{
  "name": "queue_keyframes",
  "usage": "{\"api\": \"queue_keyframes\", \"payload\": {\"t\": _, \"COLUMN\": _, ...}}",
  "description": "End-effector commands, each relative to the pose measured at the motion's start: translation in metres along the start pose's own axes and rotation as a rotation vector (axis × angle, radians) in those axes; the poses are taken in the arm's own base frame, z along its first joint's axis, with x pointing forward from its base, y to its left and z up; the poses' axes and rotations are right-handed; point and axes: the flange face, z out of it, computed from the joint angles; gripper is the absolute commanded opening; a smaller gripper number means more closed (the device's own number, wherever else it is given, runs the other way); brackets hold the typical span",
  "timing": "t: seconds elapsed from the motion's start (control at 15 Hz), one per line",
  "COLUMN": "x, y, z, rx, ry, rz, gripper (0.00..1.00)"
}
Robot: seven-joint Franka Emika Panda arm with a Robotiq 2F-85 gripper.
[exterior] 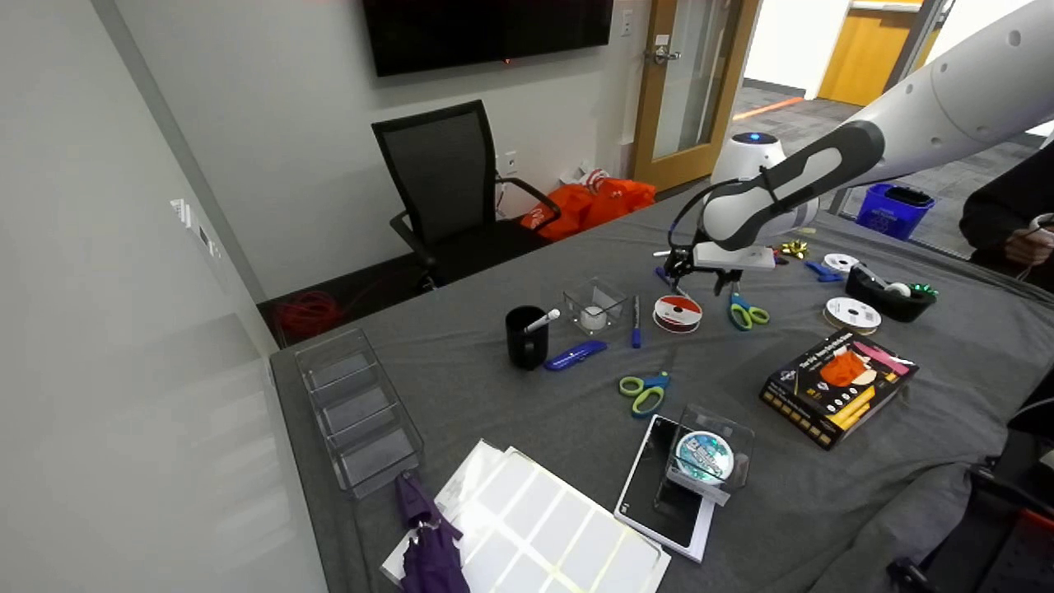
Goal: Put the orange circular object on the black box
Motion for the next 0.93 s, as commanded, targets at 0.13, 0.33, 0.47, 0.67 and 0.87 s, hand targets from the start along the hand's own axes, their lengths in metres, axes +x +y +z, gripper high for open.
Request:
{"api": "queue_keyframes", "payload": {"t": 0.13, "x": -0.007, "y": 0.024, "z": 0.024, "rx": 0.08, "ry": -0.044, "rz": -0.111, "gripper": 1.0}}
{"api": "queue_keyframes", "payload": {"t": 0.33, "x": -0.016, "y": 0.027, "z": 0.029, "rx": 0.142, "ry": -0.091, "rz": -0.16, "gripper": 1.0}}
{"api": "queue_keyframes", "payload": {"t": 0.47, "x": -0.02, "y": 0.026, "z": 0.033, "rx": 0.193, "ry": -0.116, "rz": -0.181, "gripper": 1.0}}
{"api": "queue_keyframes", "payload": {"t": 0.67, "x": -0.022, "y": 0.026, "z": 0.038, "rx": 0.229, "ry": -0.127, "rz": -0.199, "gripper": 0.74}}
{"api": "queue_keyframes", "payload": {"t": 0.87, "x": -0.021, "y": 0.027, "z": 0.037, "rx": 0.248, "ry": -0.133, "rz": -0.2, "gripper": 0.63}}
